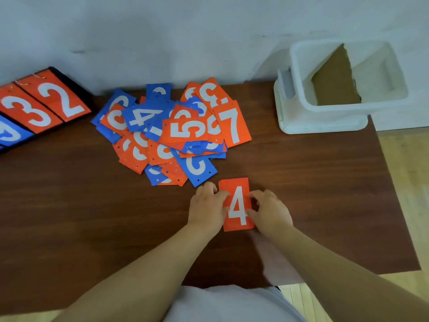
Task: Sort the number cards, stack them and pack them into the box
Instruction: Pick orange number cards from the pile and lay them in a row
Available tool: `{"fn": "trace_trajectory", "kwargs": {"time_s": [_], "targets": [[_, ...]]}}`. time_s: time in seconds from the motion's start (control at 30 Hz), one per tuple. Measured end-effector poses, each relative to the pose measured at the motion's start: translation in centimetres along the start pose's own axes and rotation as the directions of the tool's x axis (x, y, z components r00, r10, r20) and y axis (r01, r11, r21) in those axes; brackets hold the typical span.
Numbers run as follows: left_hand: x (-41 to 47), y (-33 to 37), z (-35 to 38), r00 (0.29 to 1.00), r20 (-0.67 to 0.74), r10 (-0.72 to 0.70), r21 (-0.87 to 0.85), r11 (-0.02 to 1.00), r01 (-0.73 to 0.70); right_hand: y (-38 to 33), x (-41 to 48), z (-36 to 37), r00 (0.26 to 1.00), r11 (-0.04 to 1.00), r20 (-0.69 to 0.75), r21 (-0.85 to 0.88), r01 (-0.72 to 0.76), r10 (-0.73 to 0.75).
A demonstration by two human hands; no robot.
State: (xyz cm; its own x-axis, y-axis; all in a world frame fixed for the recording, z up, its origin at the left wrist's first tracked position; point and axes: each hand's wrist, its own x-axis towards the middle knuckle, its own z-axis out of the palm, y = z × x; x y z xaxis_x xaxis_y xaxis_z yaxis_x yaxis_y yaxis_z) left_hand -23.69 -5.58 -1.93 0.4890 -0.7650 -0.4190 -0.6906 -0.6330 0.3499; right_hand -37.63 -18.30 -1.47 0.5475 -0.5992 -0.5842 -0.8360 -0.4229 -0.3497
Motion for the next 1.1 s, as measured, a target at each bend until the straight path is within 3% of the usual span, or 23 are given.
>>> {"fn": "trace_trajectory", "kwargs": {"time_s": [0.17,0.43,0.63,0.83,1.1], "targets": [[1.1,-0.7,-1.7,0.997,-0.034,-0.067,-0.068,0.996,0.064,0.2,2.4,-2.8,0.998,0.998,-0.008,0.035,0.059,-0.059],[7.4,-6.0,-8.6,0.915,-0.276,-0.293,-0.179,0.951,0.251,-5.7,11.3,-8.2,0.965,0.973,-0.223,0.148,0.175,-0.139],[12.7,-8.3,-11.4,0.923,-0.302,-0.24,-0.04,0.97,0.239,-9.4,15.9,-8.6,0.971,0.998,-0.24,0.06,0.025,-0.01],[15.7,-9.9,-10.9,0.907,-0.133,-0.4,-0.041,0.916,0.398,-9.2,17.2,-7.8,0.975,0.991,-0.208,0.121,-0.052,0.077],[14.3,-9.6,-10.7,0.865,-0.343,-0.367,-0.14,0.93,0.34,-8.6,15.5,-8.7,0.961,0.946,-0.272,0.321,0.042,0.05]]}}
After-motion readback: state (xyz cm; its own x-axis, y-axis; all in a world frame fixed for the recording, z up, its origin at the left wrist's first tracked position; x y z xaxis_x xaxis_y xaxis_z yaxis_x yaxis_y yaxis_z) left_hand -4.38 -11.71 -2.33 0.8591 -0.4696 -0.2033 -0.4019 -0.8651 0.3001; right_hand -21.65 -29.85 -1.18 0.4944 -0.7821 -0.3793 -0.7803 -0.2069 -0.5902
